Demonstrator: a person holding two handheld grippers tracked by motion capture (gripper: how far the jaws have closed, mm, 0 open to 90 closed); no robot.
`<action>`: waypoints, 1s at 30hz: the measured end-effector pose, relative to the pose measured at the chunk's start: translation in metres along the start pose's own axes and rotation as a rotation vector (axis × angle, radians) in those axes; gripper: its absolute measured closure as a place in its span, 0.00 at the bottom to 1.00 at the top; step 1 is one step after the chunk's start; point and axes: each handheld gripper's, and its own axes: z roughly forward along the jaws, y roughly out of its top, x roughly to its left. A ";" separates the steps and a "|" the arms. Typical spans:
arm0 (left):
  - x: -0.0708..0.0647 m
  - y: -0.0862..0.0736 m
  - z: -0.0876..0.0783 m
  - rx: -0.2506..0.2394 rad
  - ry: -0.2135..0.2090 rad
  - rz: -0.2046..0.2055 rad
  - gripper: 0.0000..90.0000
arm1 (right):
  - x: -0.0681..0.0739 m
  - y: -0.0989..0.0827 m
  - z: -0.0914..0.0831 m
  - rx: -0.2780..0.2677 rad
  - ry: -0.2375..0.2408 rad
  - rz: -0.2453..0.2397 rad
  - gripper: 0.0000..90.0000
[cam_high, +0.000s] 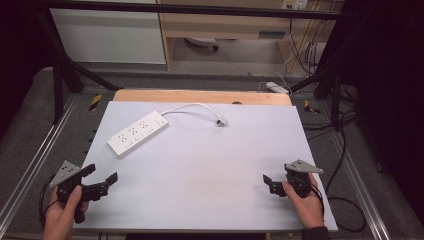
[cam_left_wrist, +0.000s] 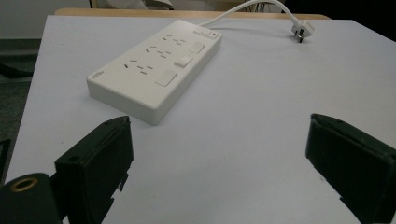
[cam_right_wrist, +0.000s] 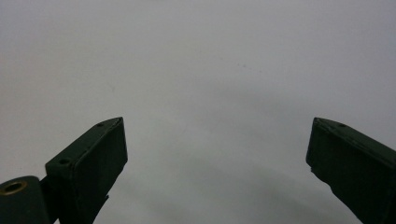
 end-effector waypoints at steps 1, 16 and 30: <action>0.000 0.000 0.000 0.000 0.000 0.000 0.08 | 0.000 0.001 0.000 -0.004 0.003 -0.001 0.06; -0.003 0.001 -0.001 -0.028 0.003 0.010 0.08 | 0.003 0.004 0.003 -0.019 0.011 -0.026 0.06; -0.010 0.009 0.000 -0.033 -0.030 0.008 0.08 | 0.006 0.004 0.004 -0.016 0.007 -0.036 0.05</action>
